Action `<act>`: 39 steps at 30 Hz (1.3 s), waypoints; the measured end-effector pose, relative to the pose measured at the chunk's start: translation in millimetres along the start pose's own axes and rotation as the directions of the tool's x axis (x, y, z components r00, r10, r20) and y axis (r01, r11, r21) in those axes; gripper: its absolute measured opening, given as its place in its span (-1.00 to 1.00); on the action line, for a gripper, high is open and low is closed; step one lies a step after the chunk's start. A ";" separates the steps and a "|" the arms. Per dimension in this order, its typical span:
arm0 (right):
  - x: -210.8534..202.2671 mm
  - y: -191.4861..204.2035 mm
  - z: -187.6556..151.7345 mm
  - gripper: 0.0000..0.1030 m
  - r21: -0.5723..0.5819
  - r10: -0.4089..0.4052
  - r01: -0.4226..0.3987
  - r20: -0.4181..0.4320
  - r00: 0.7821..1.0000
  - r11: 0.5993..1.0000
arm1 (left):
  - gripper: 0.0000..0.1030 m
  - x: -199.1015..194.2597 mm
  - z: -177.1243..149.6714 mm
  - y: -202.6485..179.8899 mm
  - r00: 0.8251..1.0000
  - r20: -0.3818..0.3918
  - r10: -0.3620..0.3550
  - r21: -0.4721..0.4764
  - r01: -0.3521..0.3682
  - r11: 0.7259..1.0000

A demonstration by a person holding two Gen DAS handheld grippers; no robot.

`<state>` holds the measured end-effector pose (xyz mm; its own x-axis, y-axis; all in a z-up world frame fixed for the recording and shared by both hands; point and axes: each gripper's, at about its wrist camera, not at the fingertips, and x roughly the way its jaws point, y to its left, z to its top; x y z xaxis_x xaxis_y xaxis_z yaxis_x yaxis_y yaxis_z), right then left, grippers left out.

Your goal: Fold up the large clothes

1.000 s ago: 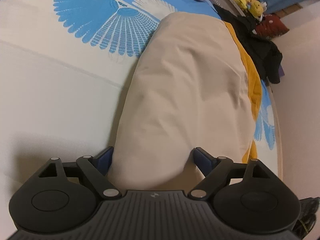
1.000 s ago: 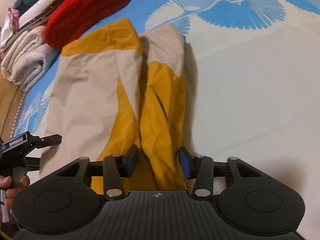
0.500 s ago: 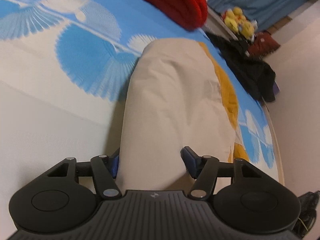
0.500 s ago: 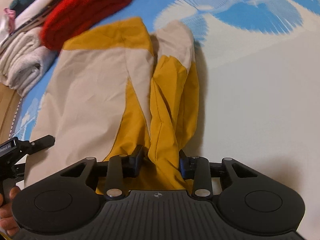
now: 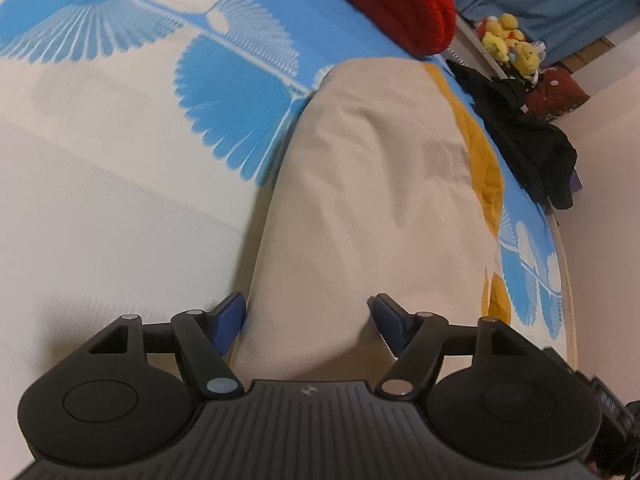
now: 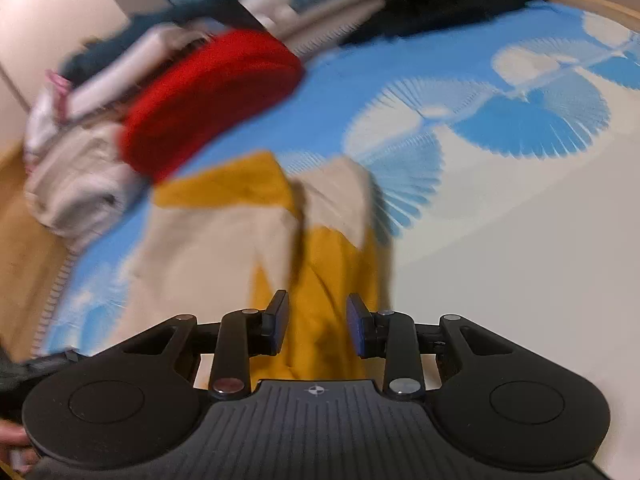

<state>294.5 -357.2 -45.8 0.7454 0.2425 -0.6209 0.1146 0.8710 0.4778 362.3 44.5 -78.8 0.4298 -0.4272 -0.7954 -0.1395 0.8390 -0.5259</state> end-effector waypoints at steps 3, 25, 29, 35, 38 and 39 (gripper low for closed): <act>-2.1 3.7 -8.2 -0.15 -0.034 0.095 -0.100 -0.107 0.990 0.994 | 0.47 3.4 -9.6 2.5 1.000 -0.021 0.001 -0.011 -0.001 1.000; -16.7 4.7 -38.9 -1.00 -0.253 -0.097 0.028 -0.265 0.959 0.967 | 0.43 -16.2 -51.3 1.9 0.979 -0.164 0.122 0.229 -0.083 0.970; -20.1 14.6 -49.4 -1.00 -0.329 -0.143 0.053 -0.256 0.956 0.943 | 0.38 -28.7 -63.7 2.9 0.974 -0.160 0.158 0.289 -0.107 0.951; -40.7 17.1 -57.6 -0.99 -0.412 -0.347 0.249 -0.182 0.920 0.876 | 0.71 -78.5 -94.9 -23.4 0.932 0.102 0.348 0.492 -0.352 0.796; -89.4 37.7 -50.0 -0.97 -0.436 -0.241 0.229 0.029 0.970 0.871 | 0.73 -113.1 -120.0 -40.7 0.913 0.245 0.326 0.522 -0.407 0.749; -110.3 46.1 -50.2 -0.79 -0.436 -0.201 0.227 0.106 0.974 0.871 | 0.73 -123.8 -127.5 -45.3 0.914 0.272 0.301 0.520 -0.403 0.753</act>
<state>184.6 -322.3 13.5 0.7722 0.0156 -0.6352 -0.0168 0.9999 0.0041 201.7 16.4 5.2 0.5932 -0.0464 -0.8038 0.1856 0.9793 0.0804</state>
